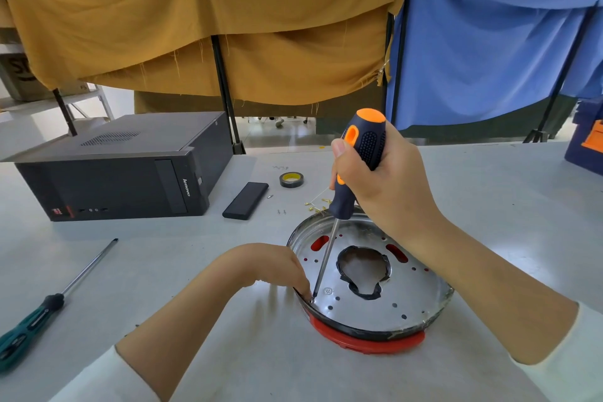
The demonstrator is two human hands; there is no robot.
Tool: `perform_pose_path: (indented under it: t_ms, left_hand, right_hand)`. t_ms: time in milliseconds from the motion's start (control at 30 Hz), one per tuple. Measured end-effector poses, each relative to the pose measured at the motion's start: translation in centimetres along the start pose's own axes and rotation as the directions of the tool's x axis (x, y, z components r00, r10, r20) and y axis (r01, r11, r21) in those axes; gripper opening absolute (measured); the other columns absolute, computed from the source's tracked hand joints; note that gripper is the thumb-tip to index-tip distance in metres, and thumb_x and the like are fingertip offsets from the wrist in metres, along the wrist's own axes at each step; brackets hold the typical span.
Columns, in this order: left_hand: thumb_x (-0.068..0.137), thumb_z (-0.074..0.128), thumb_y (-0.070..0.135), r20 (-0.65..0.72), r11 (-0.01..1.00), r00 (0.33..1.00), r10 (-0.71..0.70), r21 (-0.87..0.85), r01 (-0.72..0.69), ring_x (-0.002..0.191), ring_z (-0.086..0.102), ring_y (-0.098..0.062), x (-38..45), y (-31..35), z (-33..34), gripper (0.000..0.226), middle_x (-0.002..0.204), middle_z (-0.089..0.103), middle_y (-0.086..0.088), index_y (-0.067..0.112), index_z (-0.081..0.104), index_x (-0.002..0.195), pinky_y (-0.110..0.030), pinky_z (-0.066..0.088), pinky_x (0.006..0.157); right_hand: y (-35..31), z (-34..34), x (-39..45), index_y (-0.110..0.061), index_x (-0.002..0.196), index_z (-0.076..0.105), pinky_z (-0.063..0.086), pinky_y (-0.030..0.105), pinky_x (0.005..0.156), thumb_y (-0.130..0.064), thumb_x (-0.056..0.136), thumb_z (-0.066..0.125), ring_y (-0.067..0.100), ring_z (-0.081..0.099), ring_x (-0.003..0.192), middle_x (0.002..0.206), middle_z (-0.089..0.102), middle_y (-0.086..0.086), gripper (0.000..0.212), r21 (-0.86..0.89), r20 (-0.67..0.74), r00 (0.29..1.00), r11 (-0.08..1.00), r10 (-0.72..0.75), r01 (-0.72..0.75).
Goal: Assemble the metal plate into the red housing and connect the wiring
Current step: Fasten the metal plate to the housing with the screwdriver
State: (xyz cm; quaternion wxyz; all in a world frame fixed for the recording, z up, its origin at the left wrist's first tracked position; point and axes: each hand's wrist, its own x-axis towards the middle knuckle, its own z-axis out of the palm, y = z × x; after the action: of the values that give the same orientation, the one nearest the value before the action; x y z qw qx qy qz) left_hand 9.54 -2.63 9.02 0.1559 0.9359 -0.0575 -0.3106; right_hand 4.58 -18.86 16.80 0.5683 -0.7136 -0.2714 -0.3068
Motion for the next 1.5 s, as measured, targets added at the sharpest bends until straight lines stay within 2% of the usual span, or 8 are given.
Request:
perform_pose_path:
  t_ms: [267,400,567,667,867,1033,1233,1500]
  left_hand:
    - [0.080,0.072,0.040,-0.008,0.999,1.000,-0.009,-0.032,0.009,0.125,0.050,-0.021,0.63,0.03,0.04,0.047,0.133,0.059,0.003,0.021,0.066,0.123,-0.033,0.041,0.105]
    - [0.083,0.072,0.037,-0.009,0.998,1.000,-0.012,-0.059,0.012,0.127,0.048,-0.021,0.78,0.01,0.07,0.046,0.135,0.058,0.002,0.020,0.065,0.125,-0.029,0.039,0.097]
    - [0.082,0.072,0.038,-0.016,0.997,0.999,-0.027,-0.070,0.026,0.128,0.047,-0.023,0.69,-0.14,0.19,0.047,0.135,0.057,0.002,0.020,0.065,0.125,-0.033,0.039,0.102]
    - [0.082,0.072,0.037,-0.026,0.998,0.999,-0.025,-0.064,0.023,0.123,0.049,-0.022,0.66,-0.09,0.12,0.045,0.132,0.058,0.001,0.019,0.066,0.122,-0.030,0.041,0.096]
    - [0.081,0.072,0.038,-0.033,0.998,0.999,-0.028,-0.058,0.026,0.122,0.050,-0.022,0.72,-0.03,0.14,0.045,0.131,0.058,0.001,0.019,0.065,0.122,-0.028,0.040,0.091]
    - [0.083,0.070,0.036,-0.033,0.998,0.999,-0.017,-0.060,0.015,0.116,0.050,-0.020,0.79,-0.15,0.14,0.044,0.132,0.058,0.000,0.019,0.065,0.122,-0.027,0.040,0.092]
    - [0.081,0.073,0.036,-0.026,0.998,0.999,-0.019,-0.067,0.017,0.127,0.048,-0.022,0.75,-0.06,0.14,0.047,0.135,0.058,0.002,0.020,0.065,0.125,-0.032,0.041,0.103]
    - [0.083,0.071,0.034,-0.029,0.997,0.999,-0.015,-0.074,0.013,0.117,0.049,-0.019,0.61,0.07,0.12,0.043,0.131,0.058,0.002,0.019,0.065,0.123,-0.027,0.038,0.089]
  right_hand:
    - [0.07,0.17,0.01,-0.024,0.077,0.047,0.049,0.020,0.056,-0.044,0.081,0.053,0.009,0.059,0.056,0.065,0.061,0.005,0.022,-0.013,-0.016,1.000,1.000,0.002,-0.003]
    - [0.06,0.12,-0.09,-0.022,0.076,0.047,0.047,0.016,0.056,-0.043,0.081,0.053,0.008,0.059,0.056,0.066,0.061,0.007,0.022,-0.017,-0.026,1.000,1.000,-0.001,0.001]
    - [-0.09,0.21,-0.09,-0.017,0.078,0.048,0.046,0.013,0.056,-0.042,0.082,0.052,0.006,0.060,0.056,0.063,0.061,0.005,0.026,-0.014,-0.023,1.000,1.000,0.016,-0.017]
    - [-0.22,0.26,-0.05,-0.016,0.078,0.048,0.045,0.012,0.057,-0.040,0.084,0.054,0.007,0.060,0.056,0.062,0.062,0.001,0.025,-0.009,-0.007,1.000,1.000,0.022,-0.022]
    - [-0.46,0.69,-0.40,-0.016,0.076,0.047,0.049,0.038,0.058,-0.048,0.078,0.051,0.028,0.056,0.059,0.063,0.057,0.017,0.033,-0.093,-0.003,1.000,0.995,0.025,-0.026]
    - [-0.43,0.22,0.07,-0.021,0.077,0.046,0.045,0.015,0.054,-0.044,0.082,0.052,0.008,0.060,0.055,0.061,0.060,0.011,0.025,-0.043,-0.051,0.999,0.999,0.010,-0.012]
    - [0.03,0.03,0.07,-0.021,0.076,0.045,0.044,0.013,0.054,-0.046,0.081,0.051,0.007,0.059,0.055,0.063,0.059,0.013,0.026,-0.084,-0.052,0.999,0.996,-0.003,-0.002]
    - [0.17,0.22,0.04,-0.023,0.075,0.045,0.040,0.007,0.053,-0.048,0.080,0.050,0.002,0.059,0.056,0.061,0.058,0.003,0.025,-0.093,-0.061,0.998,0.996,-0.009,0.003]
